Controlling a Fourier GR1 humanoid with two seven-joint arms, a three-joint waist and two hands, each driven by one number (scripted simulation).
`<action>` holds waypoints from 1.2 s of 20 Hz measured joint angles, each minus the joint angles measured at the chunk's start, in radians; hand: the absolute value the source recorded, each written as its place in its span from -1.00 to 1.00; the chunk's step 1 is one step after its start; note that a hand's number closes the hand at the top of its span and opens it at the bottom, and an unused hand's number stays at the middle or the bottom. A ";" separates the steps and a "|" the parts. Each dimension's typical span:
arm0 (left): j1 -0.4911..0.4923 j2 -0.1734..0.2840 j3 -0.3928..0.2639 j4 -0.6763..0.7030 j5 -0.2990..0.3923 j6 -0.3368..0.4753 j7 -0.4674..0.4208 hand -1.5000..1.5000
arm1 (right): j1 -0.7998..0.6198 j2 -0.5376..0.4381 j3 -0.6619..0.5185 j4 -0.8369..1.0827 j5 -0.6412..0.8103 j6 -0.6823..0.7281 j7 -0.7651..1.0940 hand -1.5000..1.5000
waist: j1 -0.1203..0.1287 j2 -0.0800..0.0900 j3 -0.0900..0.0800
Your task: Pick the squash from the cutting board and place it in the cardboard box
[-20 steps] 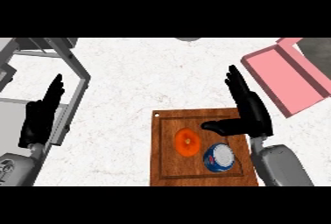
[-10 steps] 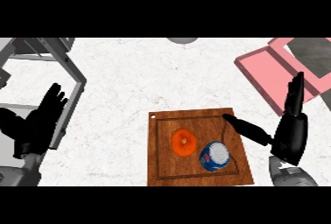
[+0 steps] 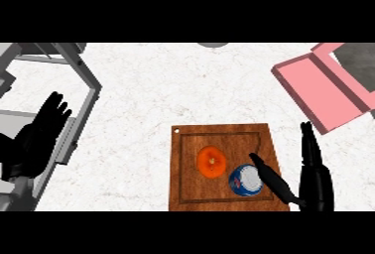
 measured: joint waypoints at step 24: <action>0.053 0.000 0.014 -0.065 0.016 -0.058 0.003 0.00 | -0.228 0.260 0.192 -0.198 0.268 0.716 0.869 -1.00 | 0.046 0.016 0.016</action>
